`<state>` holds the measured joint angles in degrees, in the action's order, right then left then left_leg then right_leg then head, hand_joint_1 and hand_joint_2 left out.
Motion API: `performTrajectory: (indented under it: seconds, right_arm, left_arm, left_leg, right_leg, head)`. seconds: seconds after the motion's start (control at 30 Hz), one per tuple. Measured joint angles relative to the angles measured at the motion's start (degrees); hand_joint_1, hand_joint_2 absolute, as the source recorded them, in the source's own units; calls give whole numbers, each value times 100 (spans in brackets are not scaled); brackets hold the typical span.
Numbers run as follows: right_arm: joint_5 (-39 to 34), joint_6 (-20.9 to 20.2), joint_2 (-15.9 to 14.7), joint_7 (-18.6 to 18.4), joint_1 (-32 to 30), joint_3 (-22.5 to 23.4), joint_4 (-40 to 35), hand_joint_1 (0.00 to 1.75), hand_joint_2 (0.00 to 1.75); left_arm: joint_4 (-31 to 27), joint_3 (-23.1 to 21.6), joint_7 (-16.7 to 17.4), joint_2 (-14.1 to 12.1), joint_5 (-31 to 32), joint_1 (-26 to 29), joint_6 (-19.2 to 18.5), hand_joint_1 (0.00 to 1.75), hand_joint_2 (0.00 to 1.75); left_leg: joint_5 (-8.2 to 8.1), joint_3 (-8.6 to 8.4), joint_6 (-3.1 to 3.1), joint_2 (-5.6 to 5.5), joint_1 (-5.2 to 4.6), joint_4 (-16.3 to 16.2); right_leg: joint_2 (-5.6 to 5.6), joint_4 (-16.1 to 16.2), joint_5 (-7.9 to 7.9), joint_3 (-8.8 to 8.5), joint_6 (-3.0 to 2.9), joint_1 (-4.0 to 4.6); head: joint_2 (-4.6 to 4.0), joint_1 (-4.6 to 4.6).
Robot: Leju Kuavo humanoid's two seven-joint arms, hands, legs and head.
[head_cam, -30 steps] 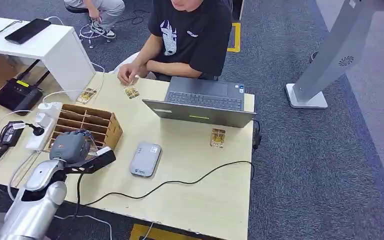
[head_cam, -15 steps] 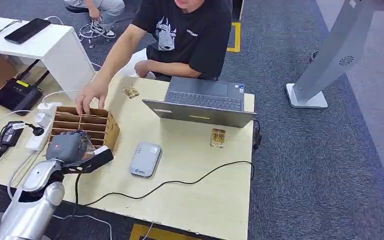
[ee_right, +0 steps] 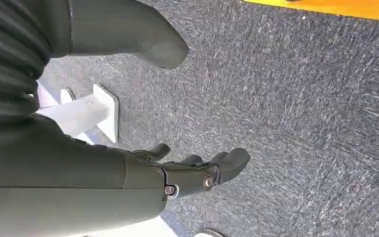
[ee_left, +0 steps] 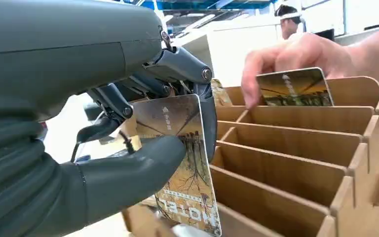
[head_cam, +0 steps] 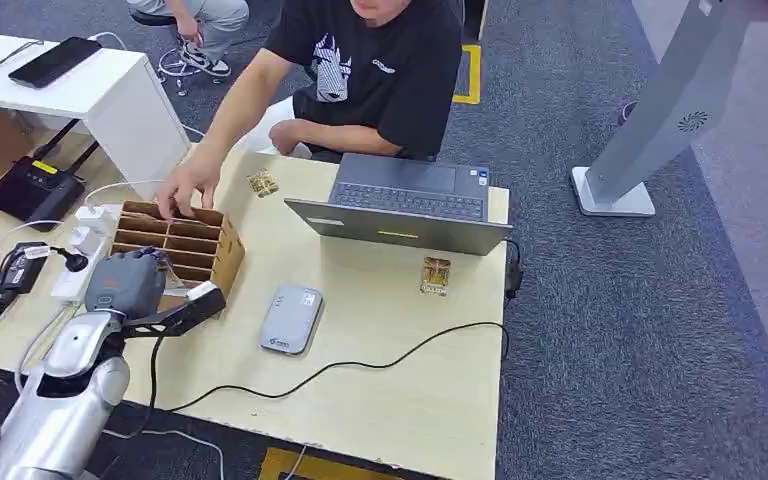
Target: Pass the card to the sensor for recognition and then transmit it.
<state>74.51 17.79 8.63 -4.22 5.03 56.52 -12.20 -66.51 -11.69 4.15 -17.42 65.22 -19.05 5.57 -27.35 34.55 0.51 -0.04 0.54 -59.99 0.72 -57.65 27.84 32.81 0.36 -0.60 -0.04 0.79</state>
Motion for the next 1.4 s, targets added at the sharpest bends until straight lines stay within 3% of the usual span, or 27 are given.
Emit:
performTrajectory:
  seconds: [0.7,1.17,1.4]
  right_arm:
    - [96,-33,0,-44,28,0,0,0,175]
    - [133,-42,0,-79,69,0,0,0,175]
    - [153,-39,0,-79,92,0,0,0,175]
  left_arm:
    - [-7,-44,57,83,177,-496,284,175,175]
    - [217,-44,155,107,409,-1502,288,175,175]
    - [509,-129,151,197,522,-1705,415,175,175]
  left_leg:
    - [1,2,1,0,0,0]
    - [2,2,1,-1,0,-2]
    - [2,3,1,0,-1,-2]
  right_leg:
    - [1,0,0,3,0,0]
    - [0,0,-2,2,0,0]
    - [2,0,-2,3,0,0]
  head:
    - [2,0]
    - [2,0]
    - [2,0]
